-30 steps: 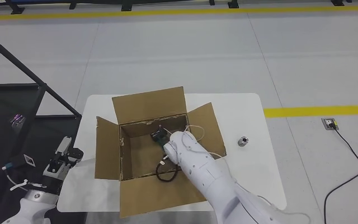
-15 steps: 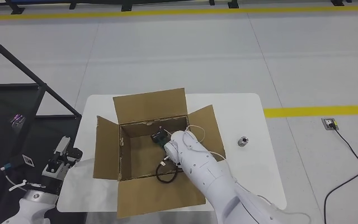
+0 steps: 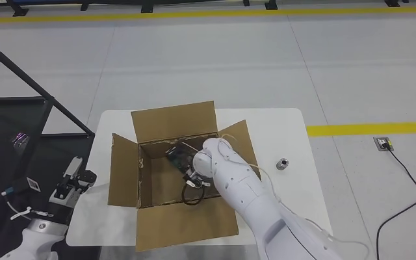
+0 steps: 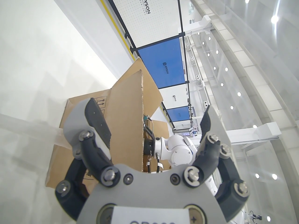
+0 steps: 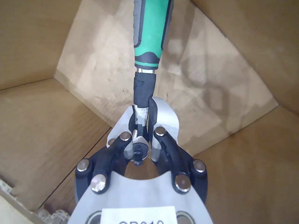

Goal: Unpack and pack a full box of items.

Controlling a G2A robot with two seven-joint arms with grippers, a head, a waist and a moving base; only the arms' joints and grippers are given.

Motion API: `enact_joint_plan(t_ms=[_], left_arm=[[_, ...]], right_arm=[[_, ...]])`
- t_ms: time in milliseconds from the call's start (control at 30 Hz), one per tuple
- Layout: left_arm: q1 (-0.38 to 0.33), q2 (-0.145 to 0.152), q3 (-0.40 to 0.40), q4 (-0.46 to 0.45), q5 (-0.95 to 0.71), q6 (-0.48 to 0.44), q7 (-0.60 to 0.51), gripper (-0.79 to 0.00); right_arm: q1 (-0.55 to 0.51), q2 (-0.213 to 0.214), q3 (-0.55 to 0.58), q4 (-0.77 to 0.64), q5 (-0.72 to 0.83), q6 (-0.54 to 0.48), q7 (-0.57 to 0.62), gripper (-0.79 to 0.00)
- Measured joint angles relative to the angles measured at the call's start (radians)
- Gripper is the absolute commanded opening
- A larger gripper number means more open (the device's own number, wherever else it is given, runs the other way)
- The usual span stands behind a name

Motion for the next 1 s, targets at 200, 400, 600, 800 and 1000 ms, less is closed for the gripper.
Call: enact_joint_plan(t_ms=[200, 400, 600, 800, 1000], left_arm=[[-0.013, 0.001, 0.008, 0.003, 0.008, 0.009, -0.005, 0.000], [-0.027, 0.003, 0.019, -0.003, 0.018, 0.017, -0.012, 0.000], [-0.037, 0.004, 0.027, -0.004, 0.025, 0.021, -0.015, 0.000], [-0.054, 0.005, 0.027, 0.005, 0.018, 0.026, -0.016, 0.000], [-0.069, 0.007, 0.031, 0.012, 0.016, 0.032, -0.022, 0.000]], right_arm=[[-0.003, 0.005, -0.020, -0.073, -0.044, -0.087, 0.011, -0.785], [-0.035, 0.026, -0.027, -0.217, -0.091, -0.090, 0.034, -0.785], [-0.152, 0.081, -0.002, -0.520, -0.175, 0.003, 0.174, -0.785], [-0.409, 0.173, 0.110, -1.019, -0.324, 0.078, 0.336, -0.785], [-0.611, 0.219, 0.188, -1.404, -0.496, 0.152, 0.377, -0.785]])
